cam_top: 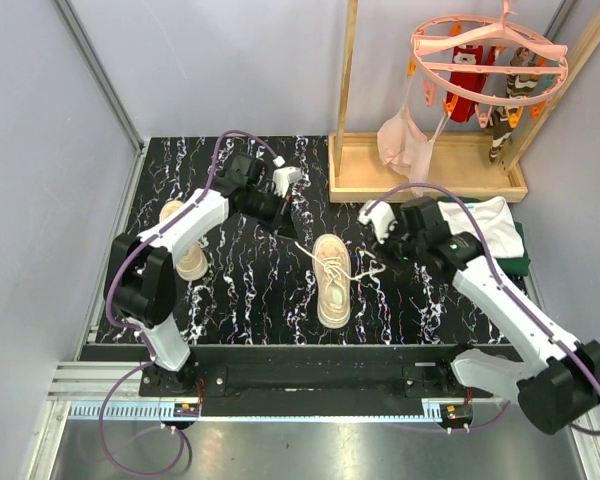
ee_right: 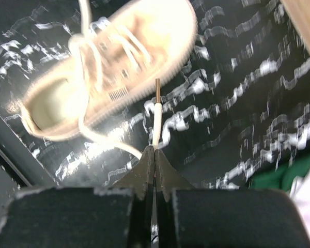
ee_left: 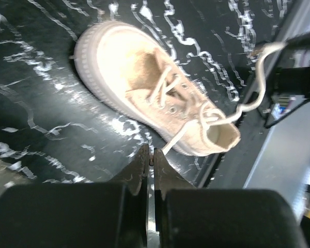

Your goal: Tie the shoes

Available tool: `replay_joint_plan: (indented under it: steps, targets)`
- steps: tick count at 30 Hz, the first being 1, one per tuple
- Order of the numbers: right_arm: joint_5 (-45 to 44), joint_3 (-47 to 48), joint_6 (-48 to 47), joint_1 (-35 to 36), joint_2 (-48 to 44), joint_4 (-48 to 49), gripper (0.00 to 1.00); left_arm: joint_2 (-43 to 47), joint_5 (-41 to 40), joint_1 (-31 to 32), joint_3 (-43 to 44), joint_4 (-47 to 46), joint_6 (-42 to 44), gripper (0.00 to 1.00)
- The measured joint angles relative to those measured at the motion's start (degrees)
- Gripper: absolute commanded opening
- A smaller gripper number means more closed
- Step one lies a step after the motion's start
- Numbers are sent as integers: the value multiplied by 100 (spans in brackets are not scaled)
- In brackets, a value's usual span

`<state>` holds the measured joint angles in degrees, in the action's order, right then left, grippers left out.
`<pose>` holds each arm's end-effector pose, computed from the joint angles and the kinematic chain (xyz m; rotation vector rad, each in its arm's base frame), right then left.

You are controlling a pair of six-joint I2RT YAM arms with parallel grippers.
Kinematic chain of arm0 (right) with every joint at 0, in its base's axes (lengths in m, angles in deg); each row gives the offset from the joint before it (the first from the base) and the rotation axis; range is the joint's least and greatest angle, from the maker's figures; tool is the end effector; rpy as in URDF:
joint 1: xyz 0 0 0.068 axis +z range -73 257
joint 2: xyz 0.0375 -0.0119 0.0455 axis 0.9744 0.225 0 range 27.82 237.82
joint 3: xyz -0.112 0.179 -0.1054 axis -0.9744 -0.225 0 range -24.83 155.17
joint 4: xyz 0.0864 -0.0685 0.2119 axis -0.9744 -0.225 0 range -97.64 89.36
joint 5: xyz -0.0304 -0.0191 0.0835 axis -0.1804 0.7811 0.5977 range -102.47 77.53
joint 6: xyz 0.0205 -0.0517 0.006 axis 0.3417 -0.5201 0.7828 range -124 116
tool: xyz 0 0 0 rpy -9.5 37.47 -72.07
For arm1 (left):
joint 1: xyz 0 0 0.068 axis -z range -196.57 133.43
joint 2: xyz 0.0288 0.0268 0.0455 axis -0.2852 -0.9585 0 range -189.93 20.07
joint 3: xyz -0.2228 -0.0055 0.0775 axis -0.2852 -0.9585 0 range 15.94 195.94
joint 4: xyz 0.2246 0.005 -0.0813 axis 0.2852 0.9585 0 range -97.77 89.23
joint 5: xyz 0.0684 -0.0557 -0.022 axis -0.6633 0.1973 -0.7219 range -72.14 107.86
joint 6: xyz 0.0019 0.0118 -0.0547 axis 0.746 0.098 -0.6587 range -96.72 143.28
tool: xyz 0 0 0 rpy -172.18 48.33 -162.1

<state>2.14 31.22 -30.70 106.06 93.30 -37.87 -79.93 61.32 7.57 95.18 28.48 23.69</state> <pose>0.1966 0.1203 0.2609 -1.2160 2.0402 0.3235 0.3016 -0.1642 0.2279 0.8229 2.3897 -1.1319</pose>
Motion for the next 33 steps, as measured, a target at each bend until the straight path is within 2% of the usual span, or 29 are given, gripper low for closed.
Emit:
replay_joint_plan:
  steps: [6, 17, 33]
  targets:
    - [105, -509, 55, -745, -697, -404, 0, 142, -323, -155, 0, 275, 422, 0]
    - [-518, -1386, -278, -1097, -1587, -826, 0, 599, -826, -503, -485, 553, 887, 0]
    - [-1154, -1646, -627, -1263, -1349, -533, 0, 1650, -1751, -1261, -1123, 439, 1156, 0]
